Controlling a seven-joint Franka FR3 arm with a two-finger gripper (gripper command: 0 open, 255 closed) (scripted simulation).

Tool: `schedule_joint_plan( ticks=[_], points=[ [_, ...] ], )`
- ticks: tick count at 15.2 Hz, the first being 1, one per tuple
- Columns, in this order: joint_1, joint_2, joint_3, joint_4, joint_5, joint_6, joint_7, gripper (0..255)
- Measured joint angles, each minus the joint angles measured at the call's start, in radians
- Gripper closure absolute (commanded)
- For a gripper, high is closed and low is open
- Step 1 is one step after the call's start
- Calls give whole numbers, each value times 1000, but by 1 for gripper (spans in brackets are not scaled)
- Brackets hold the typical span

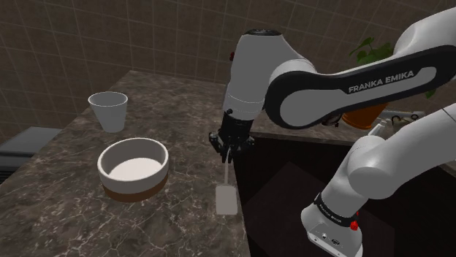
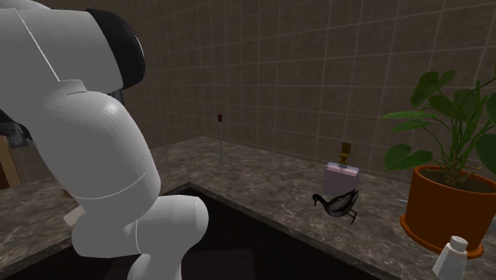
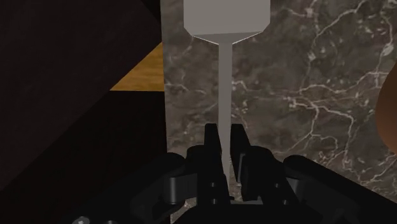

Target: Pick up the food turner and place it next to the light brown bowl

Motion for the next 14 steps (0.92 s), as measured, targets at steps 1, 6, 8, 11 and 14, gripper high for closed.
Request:
schedule_joint_plan(
  ticks=[1,6,8,11,14],
  points=[
    [0,3,2,-11,1,14,-1,255],
    [-5,42,29,-53,-1,93,15,255],
    [-10,60,38,-69,-5,126,17,255],
    [-19,94,56,-86,-14,175,31,255],
    [-23,110,64,-99,-19,204,36,255]
  ],
)
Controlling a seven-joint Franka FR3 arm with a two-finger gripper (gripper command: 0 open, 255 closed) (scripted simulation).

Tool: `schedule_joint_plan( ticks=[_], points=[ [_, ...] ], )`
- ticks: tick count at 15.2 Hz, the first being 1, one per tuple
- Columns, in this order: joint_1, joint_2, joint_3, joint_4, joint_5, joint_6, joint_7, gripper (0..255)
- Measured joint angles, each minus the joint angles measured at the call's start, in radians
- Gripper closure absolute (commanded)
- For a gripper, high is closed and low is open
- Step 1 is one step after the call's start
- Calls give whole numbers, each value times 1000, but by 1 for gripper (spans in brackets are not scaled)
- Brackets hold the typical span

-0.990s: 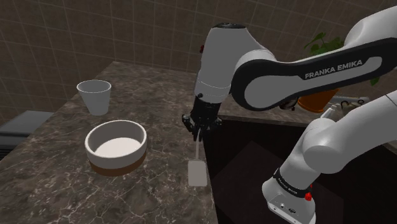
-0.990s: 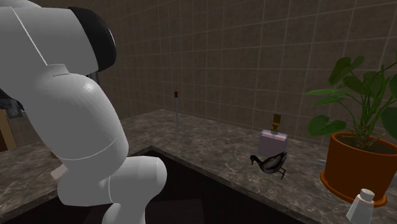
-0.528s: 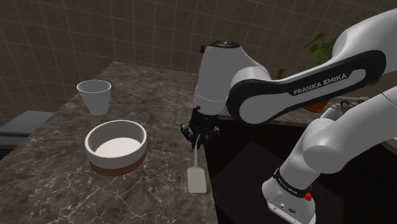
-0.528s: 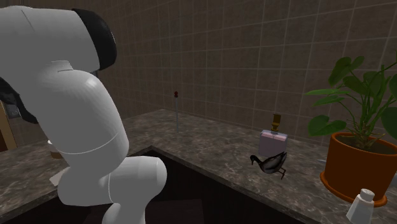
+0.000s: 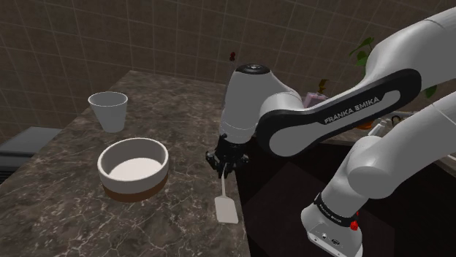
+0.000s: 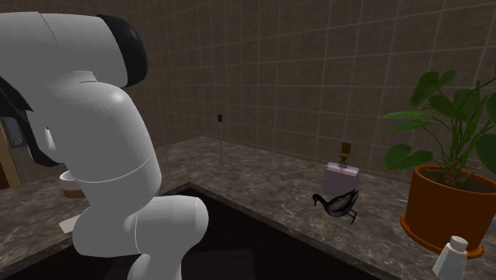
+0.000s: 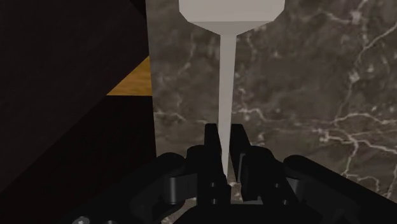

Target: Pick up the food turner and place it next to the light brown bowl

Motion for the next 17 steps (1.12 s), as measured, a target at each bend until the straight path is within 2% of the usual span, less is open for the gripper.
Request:
schedule_joint_plan(
  ticks=[5,6,12,17],
  points=[
    [-1,2,1,-2,-1,4,1,255],
    [-1,2,1,-2,-1,4,0,0],
    [-1,2,1,-2,-1,4,1,0],
    [22,-82,-40,58,21,-133,-22,0]
  ],
)
